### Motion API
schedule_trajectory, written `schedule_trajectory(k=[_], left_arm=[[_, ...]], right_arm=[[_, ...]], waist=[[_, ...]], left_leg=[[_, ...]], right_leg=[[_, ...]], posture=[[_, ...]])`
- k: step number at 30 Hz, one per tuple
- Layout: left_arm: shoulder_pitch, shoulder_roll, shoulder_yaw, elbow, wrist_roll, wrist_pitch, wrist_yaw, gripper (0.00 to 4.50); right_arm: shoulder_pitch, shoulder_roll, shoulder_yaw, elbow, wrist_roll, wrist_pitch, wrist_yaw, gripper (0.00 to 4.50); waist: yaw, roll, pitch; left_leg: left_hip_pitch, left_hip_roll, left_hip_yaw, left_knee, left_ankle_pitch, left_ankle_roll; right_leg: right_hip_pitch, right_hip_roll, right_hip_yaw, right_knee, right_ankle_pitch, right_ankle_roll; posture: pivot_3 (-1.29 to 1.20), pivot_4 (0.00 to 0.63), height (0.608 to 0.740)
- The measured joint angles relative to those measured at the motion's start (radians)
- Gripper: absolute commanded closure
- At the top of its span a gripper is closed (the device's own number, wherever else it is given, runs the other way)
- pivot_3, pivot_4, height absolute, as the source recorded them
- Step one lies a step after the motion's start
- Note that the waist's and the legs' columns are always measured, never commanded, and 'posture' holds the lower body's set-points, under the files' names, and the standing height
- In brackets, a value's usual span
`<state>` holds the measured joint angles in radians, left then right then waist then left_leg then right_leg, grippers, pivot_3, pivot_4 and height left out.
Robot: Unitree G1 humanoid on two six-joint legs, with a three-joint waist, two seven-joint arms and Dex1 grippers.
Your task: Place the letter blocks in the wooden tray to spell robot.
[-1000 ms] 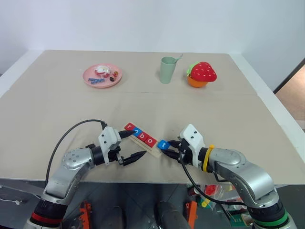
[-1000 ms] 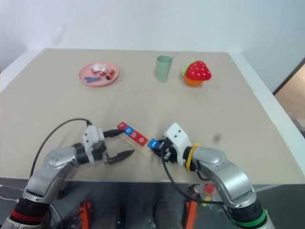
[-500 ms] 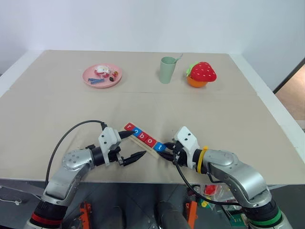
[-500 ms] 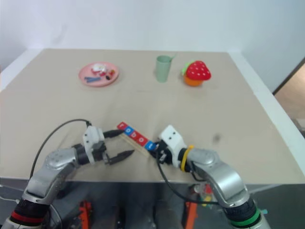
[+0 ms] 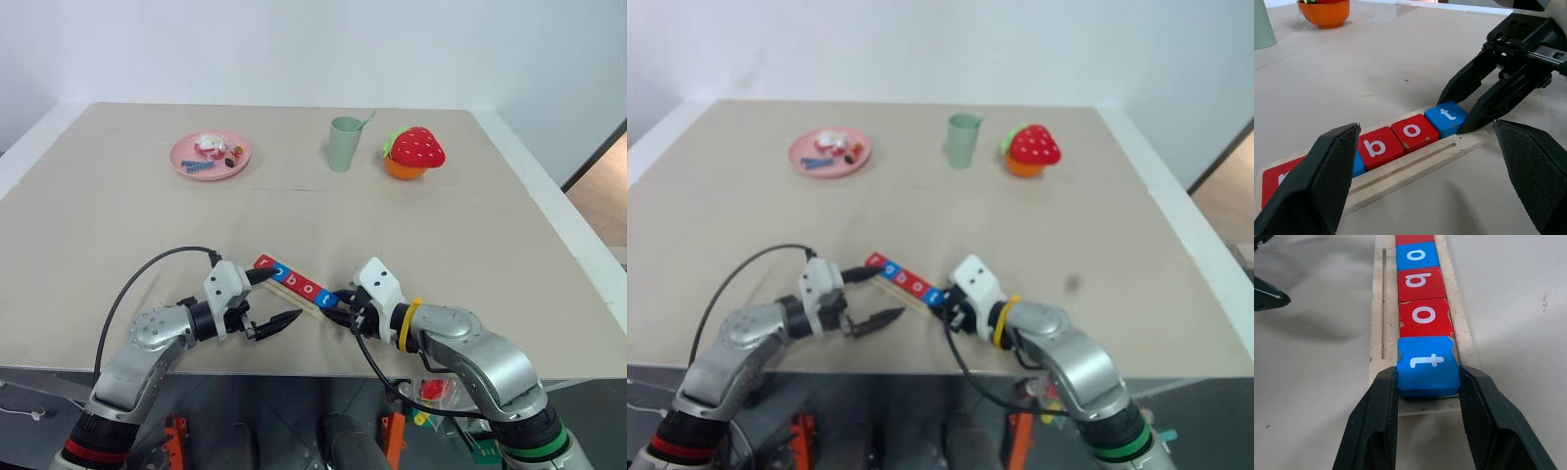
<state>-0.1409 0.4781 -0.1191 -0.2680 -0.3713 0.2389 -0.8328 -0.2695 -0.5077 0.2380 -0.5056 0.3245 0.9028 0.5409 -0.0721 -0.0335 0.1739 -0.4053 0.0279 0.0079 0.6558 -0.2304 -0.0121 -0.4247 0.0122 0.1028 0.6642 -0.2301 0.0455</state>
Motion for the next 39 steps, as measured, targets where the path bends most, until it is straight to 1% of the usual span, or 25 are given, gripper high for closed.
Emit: schedule_trajectory(k=[11,12,13,14,16,17,18,19,23,34,35,36,38,39], left_arm=[[0.000,-0.001,-0.001,-0.001,0.000,0.004,-0.001,0.00],[0.000,-0.002,-0.001,-0.001,0.000,0.005,-0.001,0.00],[0.000,-0.002,-0.002,-0.001,0.000,0.005,-0.001,0.00],[-0.001,-0.003,-0.002,-0.001,0.000,0.005,-0.001,0.00],[-0.001,-0.003,-0.002,-0.001,0.000,0.007,-0.001,0.00],[-0.001,-0.003,-0.002,-0.001,0.000,0.008,-0.002,0.00],[-0.001,-0.003,-0.002,-0.001,0.000,0.008,-0.002,0.00],[-0.001,-0.003,-0.002,-0.001,0.000,0.008,-0.002,0.00],[-0.001,-0.003,-0.002,-0.001,0.000,0.009,-0.003,0.00],[-0.017,-0.004,-0.005,0.003,0.000,0.009,-0.009,0.00],[-0.021,-0.004,-0.006,0.005,0.000,0.009,-0.010,0.00],[-0.024,-0.004,-0.006,0.007,0.000,0.009,-0.011,0.00],[-0.027,-0.003,-0.007,0.009,0.000,0.009,-0.013,0.00],[-0.027,-0.003,-0.007,0.010,0.000,0.009,-0.017,0.00]], right_arm=[[0.000,0.009,0.000,0.011,-0.012,-0.011,0.006,3.25],[0.000,0.011,0.000,0.013,-0.010,-0.011,0.008,2.46],[-0.002,0.011,-0.001,0.014,-0.010,-0.012,0.012,2.13],[-0.004,0.012,-0.001,0.016,-0.008,-0.013,0.016,1.89],[-0.006,0.012,-0.001,0.017,-0.007,-0.014,0.023,1.16],[-0.006,0.012,-0.001,0.018,-0.007,-0.018,0.024,0.68],[-0.006,0.012,-0.001,0.018,-0.007,-0.019,0.024,0.43],[-0.007,0.012,-0.001,0.018,-0.007,-0.019,0.024,0.05],[-0.020,0.012,-0.016,0.018,0.001,-0.011,0.021,0.05],[-0.040,0.002,-0.117,-0.029,0.074,0.054,0.004,0.05],[-0.039,-0.008,-0.132,-0.030,0.080,0.053,0.006,0.59],[-0.036,-0.025,-0.149,-0.032,0.085,0.053,0.009,0.94],[0.004,-0.069,-0.190,-0.043,0.097,0.052,0.026,1.49],[0.019,-0.076,-0.201,-0.048,0.103,0.054,0.029,1.91]], waist=[[0.000,0.000,0.000],[0.000,0.000,0.000],[0.000,0.000,0.000],[0.000,0.000,0.000],[0.000,0.000,0.000],[0.000,0.000,0.000],[0.000,0.000,0.000],[0.000,0.000,0.000],[0.000,0.000,0.000],[0.000,0.000,0.000],[0.000,0.000,0.000],[0.000,0.000,0.000],[0.000,0.000,0.000],[0.001,0.000,0.000]], left_leg=[[0.000,0.000,0.000,0.000,0.000,0.000],[0.000,0.000,0.000,0.000,0.000,0.000],[0.000,0.000,0.000,0.000,0.000,0.000],[0.000,0.000,0.000,0.000,0.000,0.000],[0.000,0.000,0.000,0.000,0.000,0.000],[0.000,0.000,0.000,0.000,0.000,0.000],[0.000,0.000,0.000,0.000,0.000,0.000],[0.000,0.000,0.000,0.000,0.000,0.000],[0.000,0.000,0.000,0.000,0.000,0.000],[0.000,0.000,-0.001,0.000,0.000,0.000],[0.000,0.000,0.000,0.000,0.000,0.000],[-0.001,0.000,0.000,0.000,0.000,0.000],[-0.001,0.000,-0.001,0.000,0.000,0.000],[-0.001,0.000,-0.001,0.000,0.000,0.000]], right_leg=[[0.000,0.000,0.000,0.000,0.000,0.000],[0.000,0.000,0.000,0.000,0.000,0.000],[0.000,0.000,0.000,0.000,0.000,0.000],[0.000,0.000,0.000,0.000,0.000,0.000],[0.000,0.000,0.000,0.000,0.000,0.000],[0.000,0.000,0.000,0.000,0.000,0.000],[0.000,0.000,0.000,0.000,0.000,0.000],[0.000,0.000,0.000,0.000,0.000,0.000],[0.000,0.000,0.000,0.000,0.000,0.000],[0.000,0.000,-0.001,0.000,0.000,0.000],[0.000,0.000,0.000,0.000,0.000,0.000],[0.000,0.000,0.000,0.000,0.000,0.000],[0.000,0.000,-0.001,-0.001,-0.001,0.000],[0.000,0.000,-0.001,-0.001,-0.001,0.000]], posture=[[0.00,0.150,0.740],[0.00,0.150,0.740],[0.00,0.150,0.740],[0.00,0.150,0.740],[0.00,0.150,0.740],[0.00,0.150,0.740],[0.00,0.150,0.740],[0.00,0.150,0.740],[0.00,0.150,0.740],[0.00,0.150,0.740],[0.00,0.150,0.740],[0.00,0.150,0.740],[0.00,0.150,0.740],[0.00,0.150,0.740]])
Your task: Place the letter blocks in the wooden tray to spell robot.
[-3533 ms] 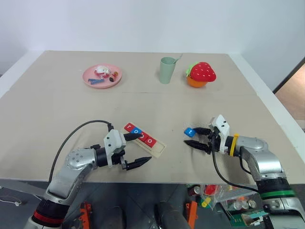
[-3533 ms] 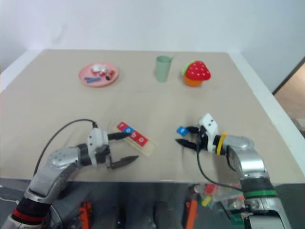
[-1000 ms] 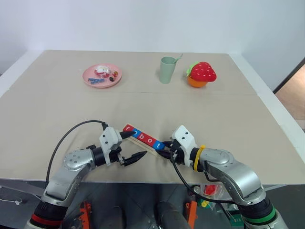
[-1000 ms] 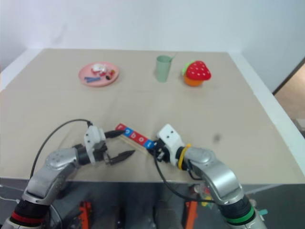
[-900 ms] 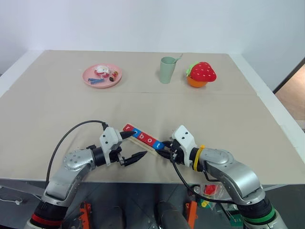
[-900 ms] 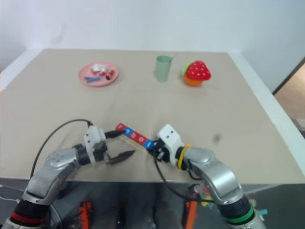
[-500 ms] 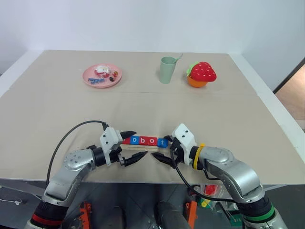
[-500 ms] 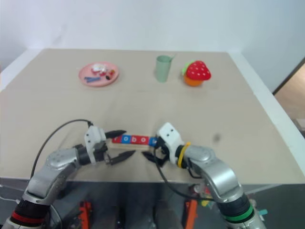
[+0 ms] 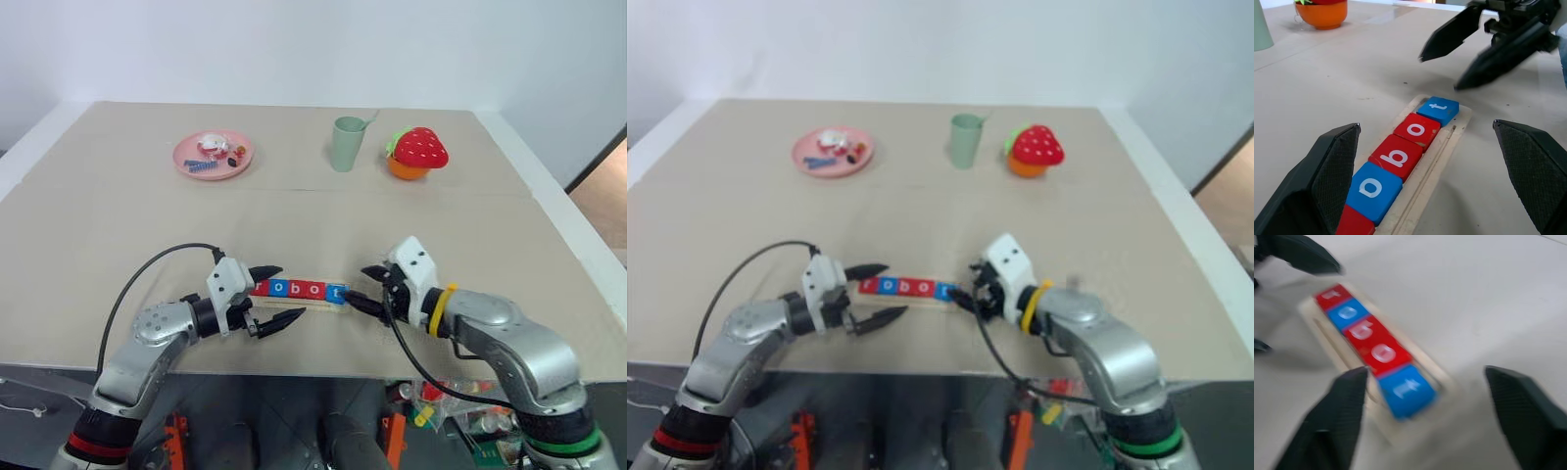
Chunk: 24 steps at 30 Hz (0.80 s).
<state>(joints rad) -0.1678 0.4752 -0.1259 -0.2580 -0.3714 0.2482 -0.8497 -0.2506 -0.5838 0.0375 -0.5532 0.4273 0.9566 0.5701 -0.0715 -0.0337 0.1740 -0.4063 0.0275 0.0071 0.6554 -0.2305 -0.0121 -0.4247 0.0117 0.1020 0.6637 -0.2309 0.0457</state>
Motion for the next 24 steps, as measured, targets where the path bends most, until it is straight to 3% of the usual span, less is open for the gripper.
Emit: schedule_trajectory(k=[1,7,24], left_arm=[[0.000,0.001,0.000,0.000,-0.003,0.001,-0.008,0.00],[0.003,0.007,0.000,-0.001,-0.027,0.022,-0.031,0.00],[0.011,0.014,0.003,-0.018,-0.030,0.044,-0.030,0.00]], right_arm=[[0.024,-0.008,-0.006,-0.014,0.012,0.007,0.007,2.42],[0.077,-0.010,0.010,-0.057,0.042,0.025,0.012,4.46],[0.017,0.030,0.112,0.040,-0.012,-0.034,-0.021,4.46]], waist=[[0.000,0.000,0.000],[-0.002,0.000,0.000],[-0.001,0.000,0.000]], left_leg=[[0.000,0.000,0.000,-0.001,0.000,0.000],[0.000,0.001,-0.001,-0.001,0.000,0.000],[0.000,0.000,-0.002,-0.001,0.000,0.000]], right_leg=[[0.000,0.000,0.000,0.000,0.000,0.000],[0.000,0.001,-0.001,0.000,0.000,-0.001],[0.000,0.001,-0.001,0.000,-0.001,-0.002]], posture=[[0.00,0.150,0.740],[0.00,0.150,0.740],[0.00,0.150,0.740]])
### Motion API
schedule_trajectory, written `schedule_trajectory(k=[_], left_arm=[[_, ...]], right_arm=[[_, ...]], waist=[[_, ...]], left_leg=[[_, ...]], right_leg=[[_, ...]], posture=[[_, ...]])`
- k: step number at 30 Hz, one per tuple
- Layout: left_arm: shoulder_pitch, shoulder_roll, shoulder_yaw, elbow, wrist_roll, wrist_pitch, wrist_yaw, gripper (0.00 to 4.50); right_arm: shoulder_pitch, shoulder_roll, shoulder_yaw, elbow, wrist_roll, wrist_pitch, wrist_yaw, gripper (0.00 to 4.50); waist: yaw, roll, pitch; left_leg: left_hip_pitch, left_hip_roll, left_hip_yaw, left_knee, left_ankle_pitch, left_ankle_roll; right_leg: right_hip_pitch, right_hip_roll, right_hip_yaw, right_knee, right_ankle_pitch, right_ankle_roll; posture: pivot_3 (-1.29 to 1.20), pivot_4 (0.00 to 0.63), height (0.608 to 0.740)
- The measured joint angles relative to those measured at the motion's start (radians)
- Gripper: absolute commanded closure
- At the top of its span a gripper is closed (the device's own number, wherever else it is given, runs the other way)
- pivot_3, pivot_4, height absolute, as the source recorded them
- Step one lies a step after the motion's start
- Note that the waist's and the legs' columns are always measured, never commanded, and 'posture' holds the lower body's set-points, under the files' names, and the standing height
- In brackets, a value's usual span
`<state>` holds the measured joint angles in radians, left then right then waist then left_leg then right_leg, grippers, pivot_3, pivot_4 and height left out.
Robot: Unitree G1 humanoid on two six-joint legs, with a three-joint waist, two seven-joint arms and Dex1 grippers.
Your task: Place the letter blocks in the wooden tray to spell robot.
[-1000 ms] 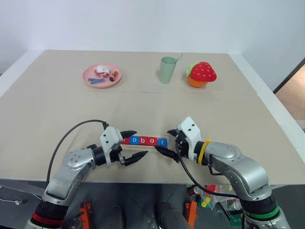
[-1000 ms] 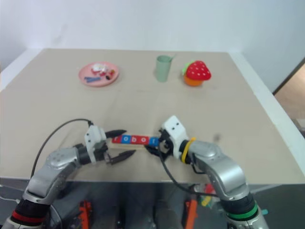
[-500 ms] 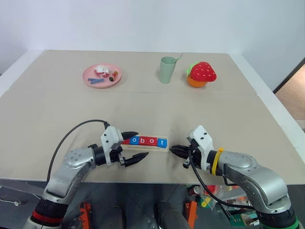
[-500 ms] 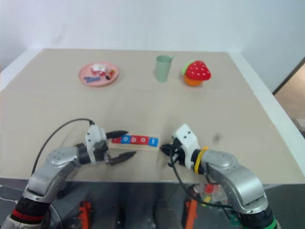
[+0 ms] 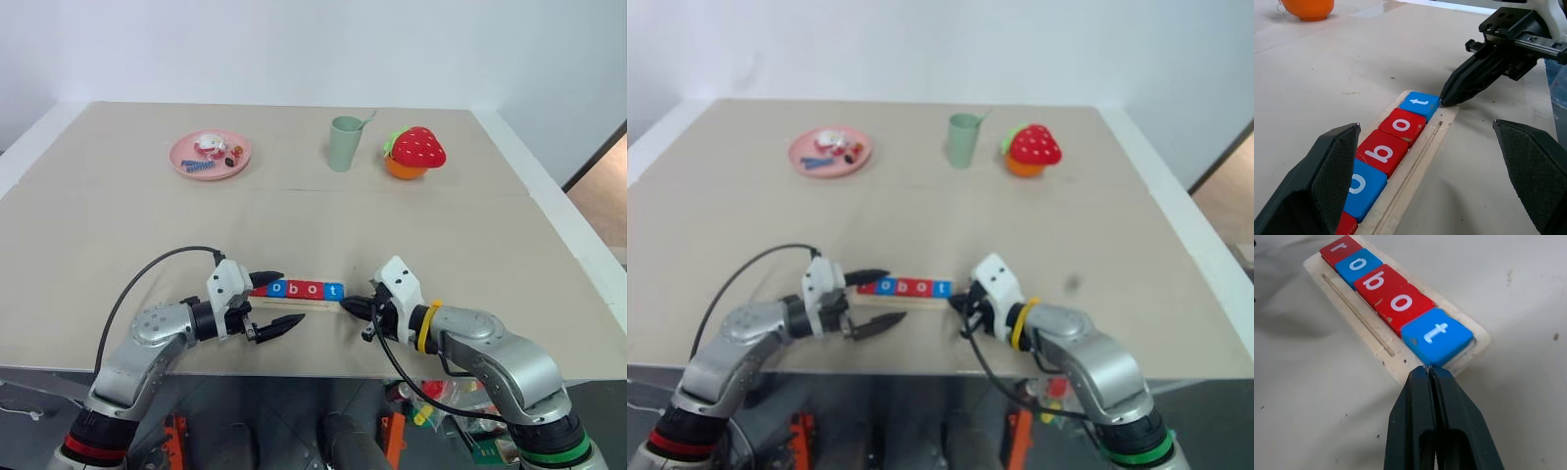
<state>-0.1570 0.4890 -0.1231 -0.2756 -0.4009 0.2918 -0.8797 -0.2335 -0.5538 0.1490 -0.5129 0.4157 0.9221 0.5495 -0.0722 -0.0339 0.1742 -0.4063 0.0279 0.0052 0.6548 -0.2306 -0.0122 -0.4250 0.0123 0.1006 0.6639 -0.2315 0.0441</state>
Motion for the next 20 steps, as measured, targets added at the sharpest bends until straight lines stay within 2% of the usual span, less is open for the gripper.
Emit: schedule_trajectory(k=[9,12,16,20], left_arm=[[0.012,0.000,0.000,-0.001,0.011,0.000,0.008,0.00],[0.004,0.000,0.008,0.013,0.020,0.000,0.028,0.00],[-0.037,0.025,0.078,0.069,0.017,0.025,0.061,0.00],[-0.100,0.079,0.180,0.177,0.013,0.039,0.093,0.00]], right_arm=[[-0.014,0.003,0.003,0.011,-0.008,-0.012,-0.002,4.46],[-0.016,-0.017,-0.047,0.017,0.016,-0.006,0.019,3.70],[-0.024,-0.089,-0.185,0.034,0.084,-0.005,0.090,2.18],[-0.015,-0.125,-0.294,0.158,0.099,-0.105,0.166,0.80]], waist=[[0.000,0.000,0.000],[0.001,0.000,0.000],[0.002,-0.001,0.001],[0.001,-0.001,0.001]], left_leg=[[0.000,0.000,0.000,0.000,0.000,0.000],[0.000,0.000,0.000,0.000,0.000,0.000],[0.000,0.000,0.000,0.001,0.000,0.000],[0.000,0.000,-0.001,0.000,0.000,0.000]], right_leg=[[0.000,0.000,0.000,0.000,0.000,0.000],[0.000,0.000,0.000,0.000,0.000,0.000],[0.000,0.000,0.000,0.000,0.000,0.000],[0.000,0.000,-0.002,0.000,0.000,0.000]], posture=[[0.00,0.150,0.740],[0.00,0.150,0.740],[0.00,0.150,0.740],[0.00,0.150,0.740]])
